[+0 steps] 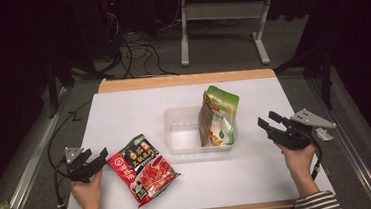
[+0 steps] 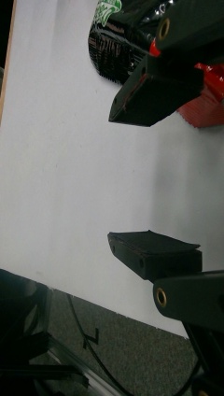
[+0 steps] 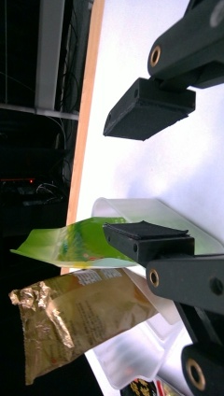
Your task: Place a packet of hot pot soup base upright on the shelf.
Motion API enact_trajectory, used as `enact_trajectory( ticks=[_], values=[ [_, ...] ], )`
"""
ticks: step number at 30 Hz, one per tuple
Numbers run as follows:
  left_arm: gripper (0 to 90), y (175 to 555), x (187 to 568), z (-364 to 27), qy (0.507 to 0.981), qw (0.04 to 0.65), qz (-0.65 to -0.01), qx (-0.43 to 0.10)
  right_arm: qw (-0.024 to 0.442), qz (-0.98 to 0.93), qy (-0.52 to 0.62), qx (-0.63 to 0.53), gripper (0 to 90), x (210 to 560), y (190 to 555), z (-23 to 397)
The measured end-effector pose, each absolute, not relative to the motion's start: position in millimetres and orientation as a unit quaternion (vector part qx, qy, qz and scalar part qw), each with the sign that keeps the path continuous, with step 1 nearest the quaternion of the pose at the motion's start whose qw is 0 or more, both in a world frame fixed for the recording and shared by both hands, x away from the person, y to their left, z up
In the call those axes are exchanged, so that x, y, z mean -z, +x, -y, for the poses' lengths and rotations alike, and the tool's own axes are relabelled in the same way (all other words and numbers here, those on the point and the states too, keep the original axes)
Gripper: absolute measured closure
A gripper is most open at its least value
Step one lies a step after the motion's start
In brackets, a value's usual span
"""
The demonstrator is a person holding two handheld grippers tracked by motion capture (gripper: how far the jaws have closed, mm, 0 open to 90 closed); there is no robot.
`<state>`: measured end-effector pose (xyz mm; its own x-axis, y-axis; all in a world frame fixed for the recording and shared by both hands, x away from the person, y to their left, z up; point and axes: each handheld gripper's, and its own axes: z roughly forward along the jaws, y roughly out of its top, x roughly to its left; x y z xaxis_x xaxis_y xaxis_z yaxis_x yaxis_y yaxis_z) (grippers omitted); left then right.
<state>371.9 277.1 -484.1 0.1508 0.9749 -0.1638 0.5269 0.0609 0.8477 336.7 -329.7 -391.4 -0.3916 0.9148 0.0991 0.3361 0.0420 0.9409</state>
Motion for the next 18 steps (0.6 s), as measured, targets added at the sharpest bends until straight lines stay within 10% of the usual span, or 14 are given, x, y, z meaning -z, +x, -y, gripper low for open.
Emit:
enact_trajectory(
  ticks=[18],
  values=[
    [36.1,370.0,483.7,-274.4,0.637,0.421,-0.584,-0.277,0.278,-0.682,0.471,-0.485,46.5,419.0,329.8,340.0]
  ],
)
